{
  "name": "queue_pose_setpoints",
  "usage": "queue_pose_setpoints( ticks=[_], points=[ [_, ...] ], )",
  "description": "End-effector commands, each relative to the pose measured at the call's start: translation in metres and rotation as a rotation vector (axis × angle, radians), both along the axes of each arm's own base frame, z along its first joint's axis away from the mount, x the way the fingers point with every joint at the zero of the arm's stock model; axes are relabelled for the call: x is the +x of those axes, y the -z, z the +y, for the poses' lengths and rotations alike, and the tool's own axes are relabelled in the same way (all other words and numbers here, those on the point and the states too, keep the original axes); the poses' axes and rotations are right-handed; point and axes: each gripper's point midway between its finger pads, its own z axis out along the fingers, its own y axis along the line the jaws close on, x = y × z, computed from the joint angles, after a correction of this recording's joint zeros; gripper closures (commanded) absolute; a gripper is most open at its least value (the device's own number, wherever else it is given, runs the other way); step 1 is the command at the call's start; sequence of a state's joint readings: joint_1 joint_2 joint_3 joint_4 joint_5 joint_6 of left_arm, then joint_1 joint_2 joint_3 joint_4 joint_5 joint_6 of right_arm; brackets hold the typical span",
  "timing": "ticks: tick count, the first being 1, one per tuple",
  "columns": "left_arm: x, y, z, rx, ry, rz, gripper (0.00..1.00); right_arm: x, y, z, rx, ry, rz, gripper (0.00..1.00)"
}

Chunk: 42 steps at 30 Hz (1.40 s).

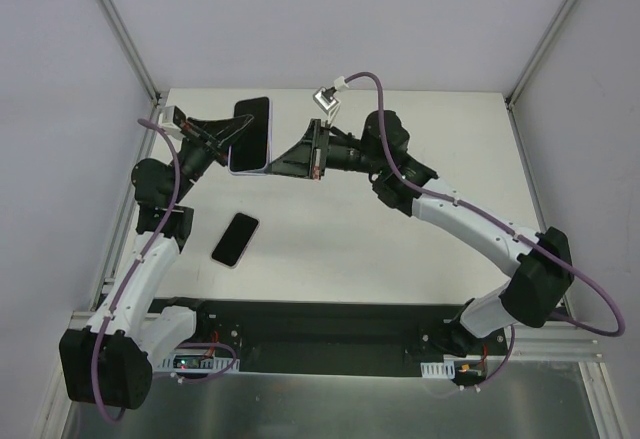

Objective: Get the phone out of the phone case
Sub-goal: Remove the phone case from the phone.

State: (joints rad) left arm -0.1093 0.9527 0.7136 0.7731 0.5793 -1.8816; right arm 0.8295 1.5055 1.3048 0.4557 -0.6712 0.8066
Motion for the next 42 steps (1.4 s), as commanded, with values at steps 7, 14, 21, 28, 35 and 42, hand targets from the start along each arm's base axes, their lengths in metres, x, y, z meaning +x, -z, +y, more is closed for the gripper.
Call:
queue_pose_setpoints(
  ticks=[7, 14, 21, 28, 35, 42],
  points=[
    [-0.071, -0.021, -0.027, 0.209, 0.102, -0.28, 1.0, 0.068, 0.083, 0.007, -0.277, 0.289, 0.212, 0.99],
    [-0.067, 0.009, -0.03, 0.269, 0.071, -0.265, 1.0, 0.086, 0.072, 0.01, -0.183, 0.334, 0.255, 0.87],
    [-0.062, 0.023, -0.033, 0.25, 0.091, -0.243, 1.0, 0.087, 0.036, 0.023, 0.067, 0.242, 0.212, 0.75],
    [-0.057, 0.033, -0.036, 0.25, 0.096, -0.233, 1.0, 0.084, 0.026, 0.031, 0.17, 0.173, 0.214, 0.7],
    [-0.052, 0.05, -0.049, 0.299, 0.124, -0.221, 1.0, 0.089, 0.021, 0.03, 0.126, 0.193, 0.176, 0.79],
    [-0.049, 0.073, -0.06, 0.351, 0.148, -0.186, 1.0, 0.091, 0.025, 0.005, 0.066, 0.256, 0.14, 0.99]
  ],
)
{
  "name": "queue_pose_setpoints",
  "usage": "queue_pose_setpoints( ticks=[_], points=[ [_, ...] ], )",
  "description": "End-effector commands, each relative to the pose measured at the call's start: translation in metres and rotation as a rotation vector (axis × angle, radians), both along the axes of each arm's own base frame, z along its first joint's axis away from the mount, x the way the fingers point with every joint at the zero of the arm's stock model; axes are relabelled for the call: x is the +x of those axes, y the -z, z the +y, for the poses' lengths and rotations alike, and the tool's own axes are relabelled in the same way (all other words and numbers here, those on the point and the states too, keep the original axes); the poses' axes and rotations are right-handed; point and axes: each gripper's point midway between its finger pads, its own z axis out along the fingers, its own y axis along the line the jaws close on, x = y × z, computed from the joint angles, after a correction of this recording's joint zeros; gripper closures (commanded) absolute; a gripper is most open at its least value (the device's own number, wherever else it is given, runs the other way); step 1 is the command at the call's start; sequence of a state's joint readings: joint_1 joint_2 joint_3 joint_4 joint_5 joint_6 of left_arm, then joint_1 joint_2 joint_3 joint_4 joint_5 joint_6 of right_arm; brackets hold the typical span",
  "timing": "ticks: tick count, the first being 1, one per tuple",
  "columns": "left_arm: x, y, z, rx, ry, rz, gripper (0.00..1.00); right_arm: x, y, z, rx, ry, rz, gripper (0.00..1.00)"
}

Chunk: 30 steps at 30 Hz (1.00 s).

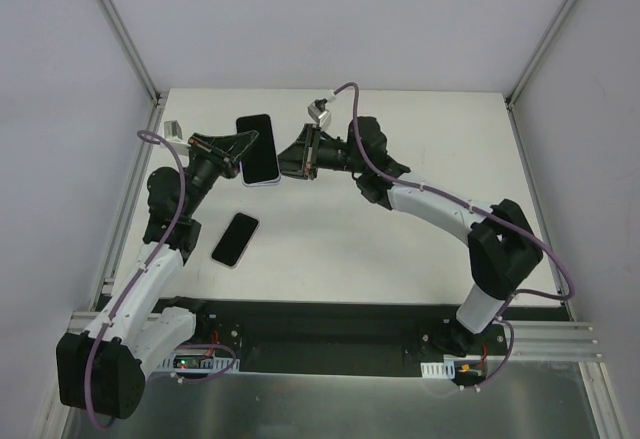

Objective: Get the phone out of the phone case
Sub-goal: Remove the phone case from the phone.

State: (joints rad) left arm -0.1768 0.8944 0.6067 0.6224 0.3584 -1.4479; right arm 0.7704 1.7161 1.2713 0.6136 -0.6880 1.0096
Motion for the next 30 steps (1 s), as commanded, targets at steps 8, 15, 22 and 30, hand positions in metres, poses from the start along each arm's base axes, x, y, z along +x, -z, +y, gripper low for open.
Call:
queue_pose_setpoints(
  ticks=[8, 15, 22, 30],
  points=[
    [-0.072, 0.002, -0.081, 0.098, 0.464, -0.086, 1.0, 0.041, -0.057, -0.033, 0.074, 0.26, -0.177, 0.74],
    [-0.075, 0.012, -0.094, 0.115, 0.573, -0.039, 1.0, 0.056, -0.062, -0.047, 0.052, 0.308, -0.203, 0.73],
    [-0.079, 0.021, -0.101, 0.151, 0.641, -0.023, 1.0, 0.077, -0.071, -0.071, -0.03, 0.401, -0.285, 0.73],
    [-0.086, 0.037, -0.113, 0.178, 0.744, 0.023, 1.0, 0.093, -0.081, -0.1, -0.111, 0.513, -0.356, 0.73]
  ],
)
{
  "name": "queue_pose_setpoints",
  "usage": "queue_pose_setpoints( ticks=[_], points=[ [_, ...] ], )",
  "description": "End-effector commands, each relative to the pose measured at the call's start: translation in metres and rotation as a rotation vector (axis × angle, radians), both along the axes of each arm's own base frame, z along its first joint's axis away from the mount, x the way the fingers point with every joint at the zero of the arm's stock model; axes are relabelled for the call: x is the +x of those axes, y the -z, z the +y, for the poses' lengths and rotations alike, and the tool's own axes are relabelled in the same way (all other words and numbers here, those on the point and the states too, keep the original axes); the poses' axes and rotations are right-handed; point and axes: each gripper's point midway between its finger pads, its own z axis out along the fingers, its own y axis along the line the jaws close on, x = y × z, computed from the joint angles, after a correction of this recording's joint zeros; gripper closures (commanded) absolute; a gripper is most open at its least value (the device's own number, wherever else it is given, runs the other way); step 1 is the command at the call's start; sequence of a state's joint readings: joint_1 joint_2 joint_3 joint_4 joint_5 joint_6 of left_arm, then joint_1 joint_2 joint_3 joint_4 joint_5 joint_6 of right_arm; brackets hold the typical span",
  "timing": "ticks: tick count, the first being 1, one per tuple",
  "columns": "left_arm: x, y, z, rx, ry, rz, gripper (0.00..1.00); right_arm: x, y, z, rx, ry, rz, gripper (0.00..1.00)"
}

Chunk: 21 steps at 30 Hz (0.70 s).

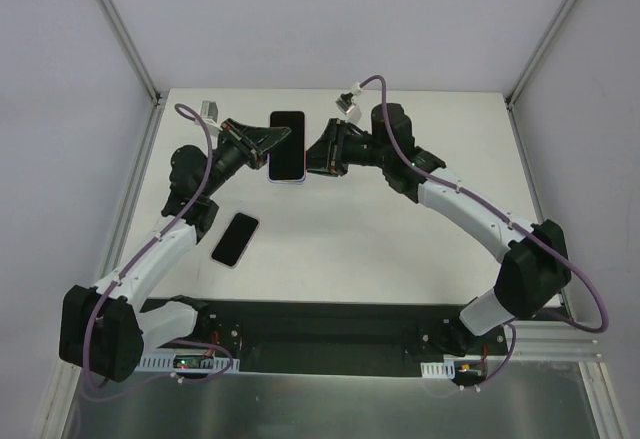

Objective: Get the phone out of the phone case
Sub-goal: Remove the phone case from the phone.

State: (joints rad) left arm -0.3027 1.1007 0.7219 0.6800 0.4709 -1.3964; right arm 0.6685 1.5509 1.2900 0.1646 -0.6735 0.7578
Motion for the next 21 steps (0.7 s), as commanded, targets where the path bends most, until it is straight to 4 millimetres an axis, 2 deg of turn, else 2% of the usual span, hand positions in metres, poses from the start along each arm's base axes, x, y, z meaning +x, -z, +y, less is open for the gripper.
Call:
queue_pose_setpoints(
  ticks=[1, 7, 12, 18, 19, 21],
  points=[
    [-0.094, 0.032, -0.053, 0.119, 0.536, 0.029, 1.0, 0.083, -0.091, -0.045, 0.091, 0.386, -0.357, 0.73],
    [-0.098, 0.038, -0.061, 0.127, 0.601, 0.041, 1.0, 0.094, -0.09, -0.065, 0.064, 0.448, -0.374, 0.73],
    [-0.103, 0.039, -0.063, 0.132, 0.658, 0.042, 1.0, 0.099, -0.099, -0.084, 0.065, 0.493, -0.402, 0.72],
    [-0.102, 0.037, -0.065, 0.116, 0.67, 0.046, 1.0, 0.1, -0.104, -0.09, 0.105, 0.516, -0.4, 0.66],
    [-0.101, 0.037, -0.066, 0.115, 0.668, 0.046, 1.0, 0.099, -0.112, -0.09, 0.136, 0.51, -0.419, 0.66],
    [-0.102, 0.039, -0.068, 0.114, 0.672, 0.055, 1.0, 0.098, -0.112, -0.084, 0.163, 0.485, -0.405, 0.66]
  ],
)
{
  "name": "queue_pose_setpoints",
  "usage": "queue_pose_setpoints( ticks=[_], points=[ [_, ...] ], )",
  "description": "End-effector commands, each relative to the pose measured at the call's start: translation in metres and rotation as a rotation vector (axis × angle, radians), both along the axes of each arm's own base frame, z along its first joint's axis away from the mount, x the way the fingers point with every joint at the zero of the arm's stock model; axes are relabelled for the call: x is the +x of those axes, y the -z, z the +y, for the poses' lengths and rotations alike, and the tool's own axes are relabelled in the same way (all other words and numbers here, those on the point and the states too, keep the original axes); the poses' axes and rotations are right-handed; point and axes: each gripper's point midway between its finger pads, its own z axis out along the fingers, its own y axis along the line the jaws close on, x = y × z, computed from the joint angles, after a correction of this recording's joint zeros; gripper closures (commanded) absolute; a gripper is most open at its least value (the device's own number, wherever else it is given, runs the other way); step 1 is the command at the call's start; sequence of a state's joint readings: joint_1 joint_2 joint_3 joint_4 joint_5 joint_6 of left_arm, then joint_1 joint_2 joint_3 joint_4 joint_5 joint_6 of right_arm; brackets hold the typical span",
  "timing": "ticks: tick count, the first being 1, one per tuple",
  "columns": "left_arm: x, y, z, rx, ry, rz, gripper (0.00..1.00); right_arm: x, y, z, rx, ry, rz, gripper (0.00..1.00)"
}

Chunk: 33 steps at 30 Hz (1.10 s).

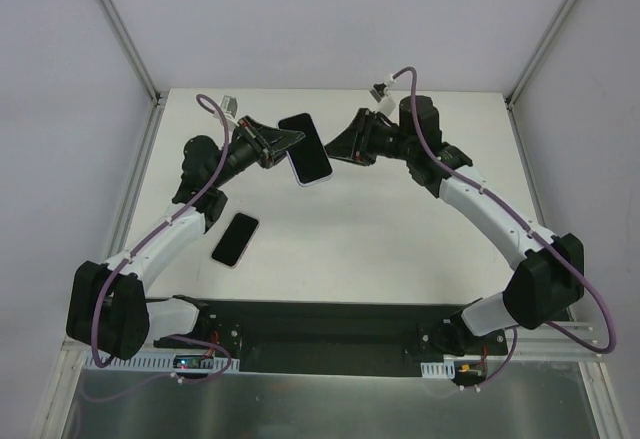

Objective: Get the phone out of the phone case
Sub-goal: Remove the phone case from the phone.

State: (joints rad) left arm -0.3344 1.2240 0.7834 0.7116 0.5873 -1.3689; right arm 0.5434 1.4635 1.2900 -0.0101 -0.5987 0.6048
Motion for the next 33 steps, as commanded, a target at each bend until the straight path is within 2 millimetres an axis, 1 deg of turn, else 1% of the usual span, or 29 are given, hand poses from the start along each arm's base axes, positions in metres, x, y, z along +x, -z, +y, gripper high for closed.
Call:
queue_pose_setpoints(
  ticks=[1, 3, 5, 8, 9, 10, 11, 13, 16, 17, 18, 19, 20, 21, 22, 23, 24, 26, 27, 28, 30, 32, 33],
  points=[
    [-0.103, 0.027, -0.041, 0.074, 0.527, 0.058, 1.0, 0.063, -0.117, -0.022, 0.291, 0.265, -0.35, 0.66],
    [-0.102, 0.027, -0.043, 0.072, 0.521, 0.058, 1.0, 0.06, -0.118, -0.015, 0.333, 0.236, -0.335, 0.66],
    [-0.102, 0.027, -0.045, 0.071, 0.526, 0.056, 1.0, 0.056, -0.123, -0.007, 0.383, 0.188, -0.336, 0.67],
    [-0.1, 0.026, -0.046, 0.066, 0.52, 0.056, 1.0, 0.044, -0.132, 0.006, 0.44, 0.091, -0.348, 0.68],
    [-0.098, 0.025, -0.046, 0.064, 0.512, 0.053, 1.0, 0.039, -0.134, 0.012, 0.451, 0.049, -0.342, 0.68],
    [-0.097, 0.024, -0.047, 0.062, 0.511, 0.05, 1.0, 0.031, -0.138, 0.022, 0.469, -0.042, -0.36, 0.68],
    [-0.095, 0.024, -0.048, 0.06, 0.505, 0.052, 1.0, 0.023, -0.142, 0.028, 0.5, -0.094, -0.326, 0.68],
    [-0.092, 0.02, -0.049, 0.051, 0.501, 0.039, 1.0, 0.009, -0.143, 0.038, 0.536, -0.208, -0.338, 0.68],
    [-0.085, 0.015, -0.051, 0.039, 0.48, 0.029, 1.0, -0.006, -0.139, 0.043, 0.559, -0.286, -0.307, 0.68],
    [-0.082, 0.016, -0.052, 0.038, 0.48, 0.032, 1.0, -0.009, -0.134, 0.045, 0.55, -0.299, -0.296, 0.68],
    [-0.081, 0.014, -0.053, 0.037, 0.48, 0.027, 1.0, -0.017, -0.131, 0.047, 0.541, -0.331, -0.294, 0.68],
    [-0.078, 0.01, -0.053, 0.033, 0.477, 0.017, 1.0, -0.021, -0.13, 0.048, 0.537, -0.345, -0.292, 0.69],
    [-0.075, 0.011, -0.055, 0.033, 0.474, 0.02, 1.0, -0.027, -0.124, 0.05, 0.528, -0.364, -0.278, 0.68],
    [-0.072, 0.01, -0.055, 0.035, 0.471, 0.016, 1.0, -0.031, -0.122, 0.05, 0.524, -0.377, -0.274, 0.68],
    [-0.07, 0.005, -0.057, 0.032, 0.472, 0.003, 1.0, -0.037, -0.123, 0.049, 0.523, -0.386, -0.282, 0.68],
    [-0.065, 0.009, -0.059, 0.035, 0.472, 0.014, 1.0, -0.042, -0.12, 0.05, 0.516, -0.4, -0.279, 0.68],
    [-0.063, 0.005, -0.06, 0.033, 0.47, 0.005, 1.0, -0.047, -0.113, 0.051, 0.501, -0.415, -0.26, 0.68],
    [-0.057, 0.005, -0.062, 0.029, 0.468, 0.008, 1.0, -0.06, -0.113, 0.052, 0.499, -0.445, -0.255, 0.68],
    [-0.056, 0.002, -0.062, 0.021, 0.469, -0.002, 1.0, -0.06, -0.103, 0.052, 0.487, -0.44, -0.23, 0.68],
    [-0.052, 0.002, -0.06, 0.019, 0.455, 0.004, 1.0, -0.065, -0.108, 0.048, 0.488, -0.445, -0.243, 0.68],
    [-0.048, 0.003, -0.059, 0.017, 0.446, 0.008, 1.0, -0.071, -0.101, 0.049, 0.463, -0.455, -0.234, 0.68],
    [-0.045, 0.003, -0.059, 0.015, 0.445, 0.009, 1.0, -0.081, -0.096, 0.05, 0.437, -0.487, -0.251, 0.68],
    [-0.044, 0.001, -0.059, 0.012, 0.447, 0.005, 1.0, -0.083, -0.09, 0.051, 0.411, -0.498, -0.222, 0.68]
  ],
)
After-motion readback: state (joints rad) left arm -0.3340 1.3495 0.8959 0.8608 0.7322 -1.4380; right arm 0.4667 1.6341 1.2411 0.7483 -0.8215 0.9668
